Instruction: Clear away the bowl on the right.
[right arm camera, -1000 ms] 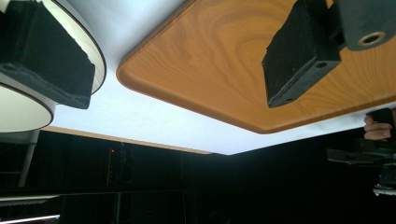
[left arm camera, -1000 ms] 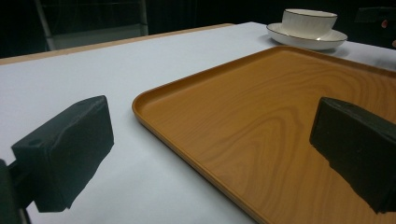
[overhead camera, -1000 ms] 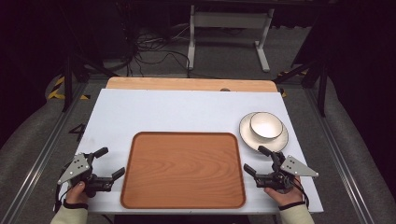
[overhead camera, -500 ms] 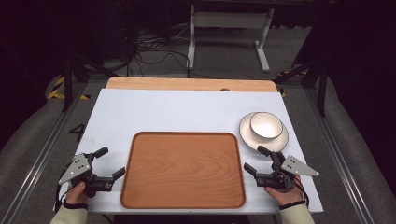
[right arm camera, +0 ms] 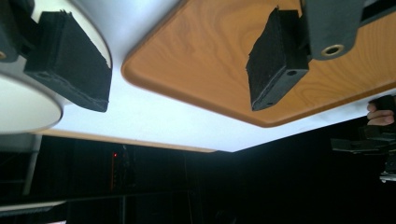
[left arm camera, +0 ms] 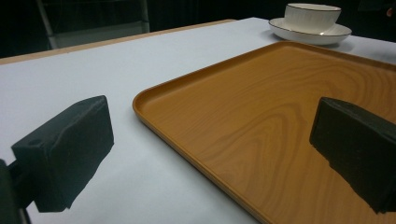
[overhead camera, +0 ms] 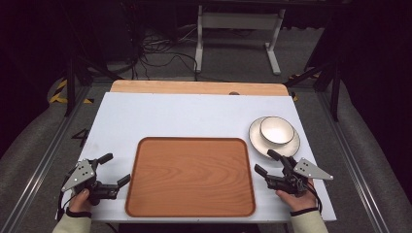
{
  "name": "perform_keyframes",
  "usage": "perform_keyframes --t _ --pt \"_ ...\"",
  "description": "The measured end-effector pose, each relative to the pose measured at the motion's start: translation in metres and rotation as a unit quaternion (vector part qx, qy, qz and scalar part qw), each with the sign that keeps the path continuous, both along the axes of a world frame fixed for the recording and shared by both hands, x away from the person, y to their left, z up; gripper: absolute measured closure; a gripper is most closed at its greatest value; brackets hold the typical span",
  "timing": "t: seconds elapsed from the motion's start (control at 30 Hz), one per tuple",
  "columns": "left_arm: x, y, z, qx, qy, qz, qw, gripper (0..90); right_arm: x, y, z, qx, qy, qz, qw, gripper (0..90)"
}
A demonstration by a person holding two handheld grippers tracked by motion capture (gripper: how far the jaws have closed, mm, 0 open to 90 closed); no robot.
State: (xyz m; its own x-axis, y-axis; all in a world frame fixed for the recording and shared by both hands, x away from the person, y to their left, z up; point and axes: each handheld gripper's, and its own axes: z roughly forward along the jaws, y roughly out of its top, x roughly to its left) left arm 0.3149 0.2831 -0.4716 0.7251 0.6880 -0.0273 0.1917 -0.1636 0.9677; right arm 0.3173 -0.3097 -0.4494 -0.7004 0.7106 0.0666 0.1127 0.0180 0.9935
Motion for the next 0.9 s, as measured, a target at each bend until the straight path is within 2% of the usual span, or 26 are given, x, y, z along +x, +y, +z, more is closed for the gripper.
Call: perform_keyframes --t 0.17,0.23,0.3,0.33,0.43,0.63,0.7,0.9 --pt "-0.001 0.000 0.000 -0.002 -0.004 0.003 1.0000 0.3 0.002 -0.001 0.011 0.001 -0.013 -0.008 0.9999 22.0" --pt "-0.001 0.000 0.000 0.000 -0.004 0.004 1.0000 0.4 0.003 -0.002 0.017 0.013 -0.002 -0.017 0.9998 22.1" --pt "-0.001 -0.001 -0.001 -0.003 -0.005 0.011 0.9999 0.3 0.004 -0.002 0.020 0.012 0.005 -0.021 0.9997 22.0" --pt "-0.001 -0.001 -0.001 -0.002 -0.005 0.011 0.9999 0.3 0.006 -0.003 0.025 -0.003 0.009 -0.026 0.9996 22.1" --pt "-0.001 -0.001 -0.001 -0.002 -0.005 0.011 0.9999 0.3 0.006 -0.003 0.032 -0.009 -0.006 -0.023 0.9997 23.1" --pt "-0.001 -0.001 -0.001 -0.002 -0.005 0.011 0.9999 0.3 0.007 -0.004 0.045 -0.011 -0.019 -0.024 0.9995 23.0" --pt "-0.001 -0.002 -0.001 -0.002 -0.005 0.013 0.9999 0.3 0.007 -0.004 0.047 -0.004 -0.023 -0.025 0.9994 22.8" --pt "0.000 -0.003 0.000 0.005 0.000 0.018 0.9998 0.4 0.009 -0.004 0.055 -0.016 -0.019 -0.020 0.9995 23.7"
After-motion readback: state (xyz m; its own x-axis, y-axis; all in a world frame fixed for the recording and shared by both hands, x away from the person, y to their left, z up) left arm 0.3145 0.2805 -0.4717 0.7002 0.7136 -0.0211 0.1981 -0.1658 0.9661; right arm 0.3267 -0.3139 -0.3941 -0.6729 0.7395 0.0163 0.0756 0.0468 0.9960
